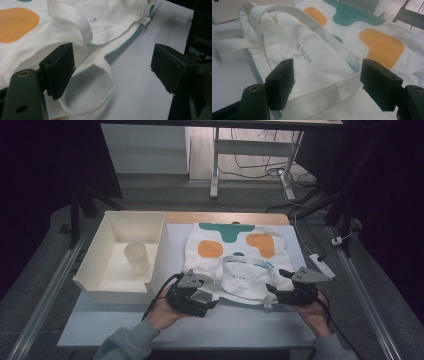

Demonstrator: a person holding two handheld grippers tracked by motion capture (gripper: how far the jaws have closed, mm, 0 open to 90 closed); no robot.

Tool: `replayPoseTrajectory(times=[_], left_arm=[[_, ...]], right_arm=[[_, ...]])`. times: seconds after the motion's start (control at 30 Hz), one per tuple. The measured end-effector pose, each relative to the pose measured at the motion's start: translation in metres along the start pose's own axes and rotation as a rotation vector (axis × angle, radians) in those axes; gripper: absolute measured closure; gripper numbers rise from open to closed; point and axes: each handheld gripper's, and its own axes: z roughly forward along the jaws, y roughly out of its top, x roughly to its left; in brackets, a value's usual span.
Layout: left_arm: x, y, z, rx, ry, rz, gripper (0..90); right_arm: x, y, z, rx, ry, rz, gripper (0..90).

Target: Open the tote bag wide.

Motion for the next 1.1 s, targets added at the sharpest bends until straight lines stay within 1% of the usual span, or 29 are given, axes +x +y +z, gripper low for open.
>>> replayPoseTrajectory(times=[0.03, 0.07, 0.17, 0.23, 0.27, 0.4, 0.47, 0.6, 0.67, 0.7, 0.73, 0.77, 0.87, 0.9, 0.93, 0.97, 1.03, 1.07, 1.1], left_arm=[[0.002, 0.005, 0.005, -0.003, -0.004, -0.001, 19.8], [0.002, 0.005, 0.005, -0.003, -0.004, -0.001, 20.2], [0.006, 0.012, 0.015, 0.004, -0.007, -0.001, 20.3], [0.009, 0.014, 0.019, 0.000, -0.021, -0.013, 20.3], [0.010, 0.015, 0.021, 0.000, -0.026, -0.014, 20.4], [0.012, 0.013, 0.023, 0.014, -0.025, -0.008, 20.1], [0.011, 0.012, 0.022, 0.014, -0.033, -0.002, 20.0], [0.010, 0.011, 0.021, 0.009, -0.032, -0.006, 19.7], [0.011, 0.011, 0.022, 0.006, -0.036, -0.013, 19.8], [0.011, 0.010, 0.022, 0.009, -0.038, -0.012, 19.8], [0.011, 0.010, 0.023, 0.011, -0.039, -0.012, 19.9], [0.011, 0.010, 0.023, 0.012, -0.037, -0.012, 19.9], [0.011, 0.008, 0.024, 0.015, -0.028, -0.011, 20.0], [0.011, 0.008, 0.024, 0.019, -0.023, -0.006, 19.9], [0.011, 0.007, 0.023, 0.020, -0.019, -0.004, 19.8], [0.011, 0.007, 0.022, 0.015, -0.022, -0.011, 19.9], [0.012, 0.007, 0.021, 0.006, -0.047, -0.029, 19.9], [0.012, 0.006, 0.021, 0.005, -0.047, -0.029, 19.9], [0.011, 0.006, 0.021, 0.008, -0.041, -0.019, 19.9]], right_arm=[[0.000, 0.001, 0.000, -0.002, 0.001, 0.003, 27.5], [0.000, 0.001, 0.000, -0.003, 0.002, 0.004, 27.5], [0.001, 0.003, 0.001, -0.004, 0.007, 0.001, 27.5], [0.002, 0.004, 0.001, -0.004, 0.011, 0.003, 27.5], [0.003, 0.005, 0.004, 0.000, 0.020, 0.008, 27.6], [0.006, 0.018, 0.012, 0.015, 0.025, 0.008, 27.9], [0.008, 0.027, 0.018, 0.023, 0.034, 0.003, 27.8], [0.012, 0.042, 0.035, 0.020, 0.071, 0.021, 28.2], [0.015, 0.049, 0.044, 0.033, 0.090, 0.011, 28.7], [0.015, 0.049, 0.044, 0.033, 0.090, 0.011, 28.7], [0.018, 0.055, 0.053, 0.045, 0.104, 0.000, 28.7], [0.019, 0.057, 0.056, 0.047, 0.111, -0.001, 28.8], [0.021, 0.057, 0.062, 0.026, 0.124, 0.021, 30.4], [0.021, 0.057, 0.064, 0.042, 0.132, 0.014, 30.1], [0.022, 0.057, 0.065, 0.055, 0.125, -0.007, 30.1], [0.022, 0.056, 0.064, 0.056, 0.124, -0.012, 30.3], [0.022, 0.054, 0.064, 0.056, 0.139, 0.003, 30.3], [0.023, 0.053, 0.063, 0.059, 0.139, -0.001, 30.3], [0.025, 0.053, 0.064, 0.064, 0.137, -0.015, 30.3]])
